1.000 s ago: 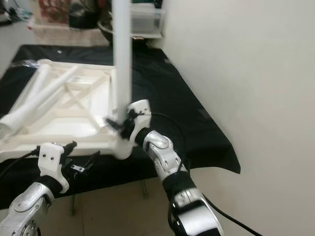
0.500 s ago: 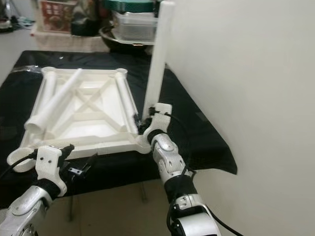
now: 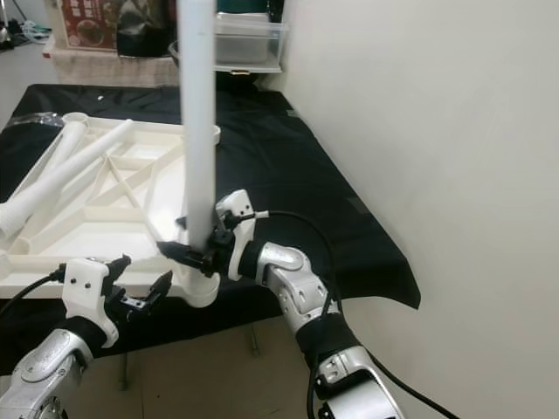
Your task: Building children table
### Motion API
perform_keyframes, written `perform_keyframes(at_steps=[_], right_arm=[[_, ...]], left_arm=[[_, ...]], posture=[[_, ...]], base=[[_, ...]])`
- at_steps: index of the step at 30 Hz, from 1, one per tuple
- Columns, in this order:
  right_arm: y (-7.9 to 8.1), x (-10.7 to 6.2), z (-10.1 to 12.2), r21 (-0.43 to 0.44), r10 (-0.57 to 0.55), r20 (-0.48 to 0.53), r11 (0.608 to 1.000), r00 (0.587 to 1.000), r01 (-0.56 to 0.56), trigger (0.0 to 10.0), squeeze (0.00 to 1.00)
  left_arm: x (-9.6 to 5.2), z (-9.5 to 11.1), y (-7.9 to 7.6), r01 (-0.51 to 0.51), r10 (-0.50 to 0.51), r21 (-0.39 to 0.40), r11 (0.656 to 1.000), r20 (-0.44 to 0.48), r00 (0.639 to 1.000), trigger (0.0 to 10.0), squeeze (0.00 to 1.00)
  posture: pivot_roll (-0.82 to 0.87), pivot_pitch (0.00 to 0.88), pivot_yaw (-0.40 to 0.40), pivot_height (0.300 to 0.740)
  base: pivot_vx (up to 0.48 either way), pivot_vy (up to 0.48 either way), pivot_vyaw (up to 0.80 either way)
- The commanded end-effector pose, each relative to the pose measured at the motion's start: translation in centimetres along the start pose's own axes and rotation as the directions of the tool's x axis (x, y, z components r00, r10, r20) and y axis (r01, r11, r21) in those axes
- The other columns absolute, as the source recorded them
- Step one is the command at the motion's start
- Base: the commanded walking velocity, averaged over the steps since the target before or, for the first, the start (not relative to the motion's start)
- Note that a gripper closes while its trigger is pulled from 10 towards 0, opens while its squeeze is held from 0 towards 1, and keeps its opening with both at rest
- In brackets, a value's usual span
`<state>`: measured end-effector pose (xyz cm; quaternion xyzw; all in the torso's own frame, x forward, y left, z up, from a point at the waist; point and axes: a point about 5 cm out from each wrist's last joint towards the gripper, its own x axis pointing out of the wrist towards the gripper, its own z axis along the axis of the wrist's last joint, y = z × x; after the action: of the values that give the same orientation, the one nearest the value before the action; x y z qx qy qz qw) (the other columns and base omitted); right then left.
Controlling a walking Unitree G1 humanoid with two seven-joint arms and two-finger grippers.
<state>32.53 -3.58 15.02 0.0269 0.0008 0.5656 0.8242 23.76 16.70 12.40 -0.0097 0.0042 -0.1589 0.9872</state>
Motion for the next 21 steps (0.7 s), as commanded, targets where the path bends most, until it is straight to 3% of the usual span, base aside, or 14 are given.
perform_keyframes(at_steps=[1, 4, 5, 6, 7, 9, 11, 13, 14, 16, 18, 19, 20, 21], right_arm=[[-1.2, 0.1, -1.6, 0.01, -0.155, -0.086, 0.988, 0.984, 0.156, 0.0, 0.0], [-3.3, -0.3, -2.1, 0.009, -0.426, -0.138, 0.902, 0.894, 0.431, 0.0, 0.0], [-5.3, -1.7, -2.8, 0.012, -0.666, -0.194, 0.733, 0.721, 0.68, 0.0, 0.0], [-5.3, -1.7, -2.8, 0.012, -0.666, -0.194, 0.733, 0.721, 0.68, 0.0, 0.0], [-6.4, -3.2, -3.3, -0.009, -0.804, -0.231, 0.565, 0.548, 0.825, 0.0, 0.0], [-6.4, -3.2, -3.3, -0.009, -0.804, -0.231, 0.565, 0.548, 0.825, 0.0, 0.0], [-7.2, -5.8, -3.9, -0.055, -0.902, -0.235, 0.384, 0.362, 0.922, 0.0, 0.0], [-6.8, -5.8, -4.1, -0.044, -0.887, -0.235, 0.418, 0.397, 0.908, 0.0, 0.0], [-6.4, -5.3, -4.1, -0.039, -0.864, -0.224, 0.47, 0.451, 0.882, 10.0, 0.0], [-5.8, -4.3, -3.6, -0.007, -0.813, -0.189, 0.562, 0.551, 0.827, 10.0, 0.0], [-5.8, -4.3, -3.6, -0.007, -0.813, -0.189, 0.562, 0.551, 0.827, 10.0, 0.0], [-5.1, -3.1, -2.8, 0.055, -0.731, -0.126, 0.67, 0.671, 0.74, 10.0, 0.0], [-4.6, -2.3, -1.7, 0.085, -0.639, -0.057, 0.762, 0.767, 0.642, 10.0, 1.0], [-4.6, -2.3, -1.7, 0.085, -0.639, -0.057, 0.762, 0.767, 0.642, 10.0, 1.0]], left_arm=[[0.0, -0.1, -0.1, 0.006, -0.006, -0.009, 1.0, -0.001, 1.0, 10.0, 0.0], [0.0, -0.1, -0.1, 0.005, -0.005, -0.009, 1.0, 0.0, 1.0, 10.0, 0.0], [0.0, -0.1, -0.1, 0.005, -0.005, -0.01, 1.0, 0.0, 1.0, 10.0, 0.0], [0.0, -0.1, -0.1, 0.005, -0.005, -0.01, 1.0, 0.0, 1.0, 10.0, 0.0], [-0.1, -0.1, -0.1, 0.006, -0.006, -0.01, 1.0, 0.001, 1.0, 10.0, 0.0], [-0.1, -0.1, -0.1, 0.006, -0.006, -0.01, 1.0, 0.001, 1.0, 10.0, 0.0], [-0.1, 0.0, -0.1, 0.008, -0.008, -0.011, 1.0, 0.001, 1.0, 10.0, 0.0], [-0.1, 0.0, -0.1, 0.009, -0.009, -0.011, 1.0, 0.001, 1.0, 10.0, 0.0], [0.0, 0.0, -0.1, 0.01, -0.01, -0.011, 1.0, 0.001, 1.0, 10.0, 0.0], [0.0, 0.0, -0.1, 0.011, -0.011, -0.011, 1.0, 0.001, 1.0, 10.0, 0.0], [0.0, 0.0, -0.1, 0.011, -0.011, -0.011, 1.0, 0.001, 1.0, 10.0, 0.0], [0.0, 0.0, -0.1, 0.011, -0.011, -0.011, 1.0, 0.001, 1.0, 10.0, 0.0], [0.0, -0.1, -0.1, 0.01, -0.01, -0.011, 1.0, 0.0, 1.0, 10.0, 0.0], [0.0, -0.1, -0.1, 0.01, -0.01, -0.011, 1.0, 0.0, 1.0, 10.0, 0.0]], posture=[[0.19, 0.0, -0.166, 0.74], [0.19, 0.0, -0.166, 0.74], [0.18, 0.0, -0.163, 0.74], [0.18, 0.0, -0.163, 0.74], [0.18, 0.0, -0.163, 0.74], [0.18, 0.0, -0.163, 0.74], [0.18, 0.0, -0.158, 0.74], [0.18, 0.0, -0.158, 0.74], [0.17, 0.0, -0.155, 0.74], [0.17, 0.0, -0.155, 0.74], [0.17, 0.0, -0.155, 0.74], [0.17, 0.0, -0.154, 0.74], [0.18, 0.0, -0.157, 0.74], [0.18, 0.0, -0.157, 0.74]], base=[[0.0, 0.0, 0.0], [0.0, 0.0, 0.0], [0.0, 0.0, 0.0], [0.0, 0.0, 0.0], [0.0, 0.0, 0.0], [0.0, 0.0, 0.0], [0.0, 0.0, 0.0], [0.0, 0.0, 0.0], [0.0, 0.0, 0.0], [0.0, 0.0, 0.0], [0.0, 0.0, 0.0], [0.0, 0.0, 0.0], [0.0, 0.0, 0.0], [0.0, 0.0, 0.0]])
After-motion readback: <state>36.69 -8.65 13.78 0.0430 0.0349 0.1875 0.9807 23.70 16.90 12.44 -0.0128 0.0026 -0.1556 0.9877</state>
